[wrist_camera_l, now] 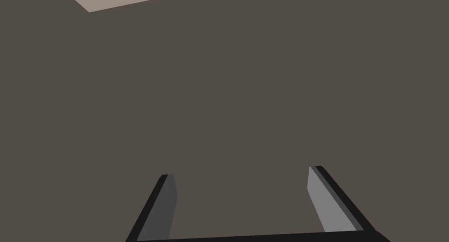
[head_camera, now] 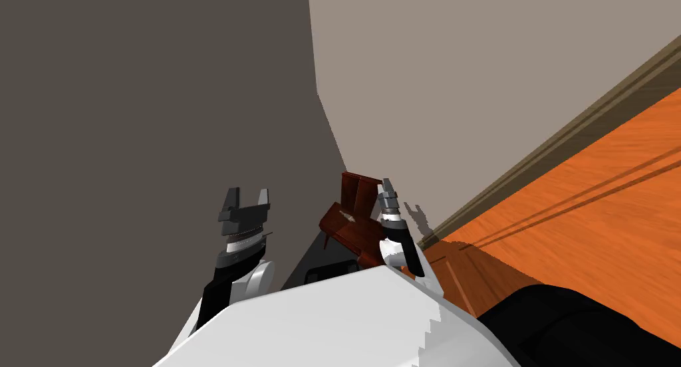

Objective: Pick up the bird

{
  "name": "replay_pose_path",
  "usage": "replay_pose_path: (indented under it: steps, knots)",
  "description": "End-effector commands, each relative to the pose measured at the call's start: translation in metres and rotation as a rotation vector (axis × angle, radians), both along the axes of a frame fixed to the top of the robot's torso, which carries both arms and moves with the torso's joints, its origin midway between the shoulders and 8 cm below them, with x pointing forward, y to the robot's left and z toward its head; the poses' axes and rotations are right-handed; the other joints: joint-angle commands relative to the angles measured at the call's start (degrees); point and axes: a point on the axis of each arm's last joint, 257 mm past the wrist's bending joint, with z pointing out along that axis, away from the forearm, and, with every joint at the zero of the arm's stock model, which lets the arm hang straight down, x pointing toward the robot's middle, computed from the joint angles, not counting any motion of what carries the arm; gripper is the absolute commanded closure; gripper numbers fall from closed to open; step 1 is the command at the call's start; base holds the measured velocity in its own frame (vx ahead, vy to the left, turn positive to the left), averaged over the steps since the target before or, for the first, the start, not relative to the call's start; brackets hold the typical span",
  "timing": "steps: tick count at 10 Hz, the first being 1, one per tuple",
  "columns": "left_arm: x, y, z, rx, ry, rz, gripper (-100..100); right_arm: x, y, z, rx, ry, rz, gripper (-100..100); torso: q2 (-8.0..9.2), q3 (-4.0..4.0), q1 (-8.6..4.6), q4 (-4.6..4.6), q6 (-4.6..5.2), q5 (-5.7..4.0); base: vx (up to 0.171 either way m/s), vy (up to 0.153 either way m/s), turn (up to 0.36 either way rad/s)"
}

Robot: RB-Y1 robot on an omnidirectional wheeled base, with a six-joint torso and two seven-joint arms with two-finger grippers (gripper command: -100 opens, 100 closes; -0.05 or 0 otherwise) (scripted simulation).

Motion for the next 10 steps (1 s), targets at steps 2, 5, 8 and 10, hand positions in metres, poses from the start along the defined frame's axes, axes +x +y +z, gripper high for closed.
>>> replay_pose_path:
  steps: [2, 5, 8, 10]
  knots:
    - [0.0, 0.0, 0.0, 0.0, 0.0, 0.0, 0, 0.007, 0.002, -0.029, -0.038, 0.072, 0.01, -100, 0.05, 0.03, 0.09, 0.01, -0.02, 0.01, -0.023, 0.047, 0.184]
    - [0.0, 0.0, 0.0, 0.0, 0.0, 0.0, 0, 0.014, -0.002, -0.084, -0.09, 0.204, 0.005, -100, 0.16, 0.09, 0.39, 0.03, -0.02, 0.08, -0.04, 0.103, 0.202]
    - [0.0, 0.0, 0.0, 0.0, 0.0, 0.0, 0, 0.014, -0.011, -0.134, -0.134, 0.325, -0.009, -100, 0.18, 0.1, 0.27, 0.04, 0.02, 0.07, -0.037, 0.085, 0.199]
    - [0.0, 0.0, 0.0, 0.0, 0.0, 0.0, 0, 0.007, -0.024, -0.186, -0.186, 0.451, -0.03, -100, 0.22, 0.12, 0.34, 0.05, -0.04, 0.08, -0.049, 0.122, 0.376]
